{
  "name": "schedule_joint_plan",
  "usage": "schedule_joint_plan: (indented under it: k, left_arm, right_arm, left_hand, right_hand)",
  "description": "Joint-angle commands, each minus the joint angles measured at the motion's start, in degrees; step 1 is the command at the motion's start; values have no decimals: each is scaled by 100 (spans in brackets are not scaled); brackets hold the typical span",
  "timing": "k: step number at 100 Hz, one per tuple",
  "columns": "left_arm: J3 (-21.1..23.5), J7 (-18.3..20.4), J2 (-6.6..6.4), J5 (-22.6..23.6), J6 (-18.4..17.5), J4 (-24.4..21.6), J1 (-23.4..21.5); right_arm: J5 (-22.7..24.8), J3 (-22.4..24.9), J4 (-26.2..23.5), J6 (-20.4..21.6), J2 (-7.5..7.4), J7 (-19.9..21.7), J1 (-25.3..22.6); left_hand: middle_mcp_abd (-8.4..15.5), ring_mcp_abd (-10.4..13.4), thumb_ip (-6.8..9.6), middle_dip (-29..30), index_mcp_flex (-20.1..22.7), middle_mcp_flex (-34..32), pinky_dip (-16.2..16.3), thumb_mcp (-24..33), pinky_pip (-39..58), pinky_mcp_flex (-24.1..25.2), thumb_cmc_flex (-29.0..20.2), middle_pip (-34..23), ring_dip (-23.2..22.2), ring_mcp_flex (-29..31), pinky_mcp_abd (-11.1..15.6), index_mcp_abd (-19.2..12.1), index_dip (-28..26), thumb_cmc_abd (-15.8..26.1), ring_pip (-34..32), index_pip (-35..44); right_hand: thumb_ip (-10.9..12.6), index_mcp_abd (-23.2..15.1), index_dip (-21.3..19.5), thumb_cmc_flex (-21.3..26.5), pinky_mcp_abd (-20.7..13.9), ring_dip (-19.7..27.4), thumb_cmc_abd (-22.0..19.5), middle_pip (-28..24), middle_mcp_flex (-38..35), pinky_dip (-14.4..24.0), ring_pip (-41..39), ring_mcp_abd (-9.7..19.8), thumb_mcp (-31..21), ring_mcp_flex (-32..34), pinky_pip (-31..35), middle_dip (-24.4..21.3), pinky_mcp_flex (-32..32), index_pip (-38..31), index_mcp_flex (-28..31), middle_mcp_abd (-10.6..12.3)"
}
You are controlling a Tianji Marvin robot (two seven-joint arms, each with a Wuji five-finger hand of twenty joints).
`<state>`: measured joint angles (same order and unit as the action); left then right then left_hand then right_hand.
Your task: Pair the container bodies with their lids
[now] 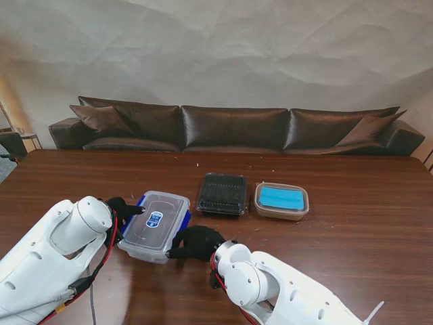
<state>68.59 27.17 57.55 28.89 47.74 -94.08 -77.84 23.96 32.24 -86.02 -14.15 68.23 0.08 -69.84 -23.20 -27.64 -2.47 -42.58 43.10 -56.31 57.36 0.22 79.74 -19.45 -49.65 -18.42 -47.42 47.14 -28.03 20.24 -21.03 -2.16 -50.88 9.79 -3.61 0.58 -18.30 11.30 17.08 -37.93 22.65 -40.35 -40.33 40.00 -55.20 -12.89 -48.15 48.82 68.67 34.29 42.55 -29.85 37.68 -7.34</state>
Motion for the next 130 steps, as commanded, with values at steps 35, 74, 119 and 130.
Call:
schedule_joint_plan:
  k: [35, 74, 119, 130]
  left_arm:
    - [483, 1169, -244, 1543, -358, -611, -325]
    - [1002, 654, 20, 2335, -2899, -588, -464]
    - [729, 374, 4, 984, -4642, 278, -102]
    - [669, 377, 0, 760, -4773, 394, -93]
  right_arm:
    - [-179, -325, 170, 254, 192, 12, 68]
    - [-16, 148, -167, 15, 102, -170, -258]
    - [-314, 559, 33, -704, 193, -273, -161]
    - [-492, 525, 227, -836, 260, -267, -43]
  left_hand:
    - [-81, -194, 161, -10, -309, 188, 48, -103, -239, 351, -55, 142, 31, -296, 283, -3, 97, 199, 194, -119]
    - [386, 513, 181, 974, -1484, 1879, -957, -26, -1789, 2034, -130, 1061, 938, -2404, 1094, -1016, 444, -560, 2535, -499]
    - [1140, 1764, 24, 2602, -2526, 3689, -2490, 558, -7055, 2393, 104, 1652, 2638, -3885, 1984, -1286, 946, -1525, 4805, -960]
    - [1274, 2015, -133, 2913, -2512, 3910, -3158, 1821, -7651, 2286, 758, 1728, 2990, -4141, 2148, -1359, 1070, -1966, 4899, -934]
  right_hand:
    - [79, -376, 6, 19, 59, -97, -192, -55, 120, 202, -151, 35, -121, 75, 219, 26, -2766, 217, -387, -76]
    - [52, -267, -23, -63, 196, -33, 80, 6, -66, 237, -88, -4, -194, 297, 322, -80, -2497, 20, -192, -138]
    - [59, 453, -156, -198, 325, 120, 77, 115, -30, 250, 260, -160, -84, 314, 462, -211, -2291, -160, -649, -225]
    - [62, 523, -112, -238, 337, 188, 50, 294, 77, 247, 451, -213, 26, 238, 480, -359, -2278, -128, -890, -262]
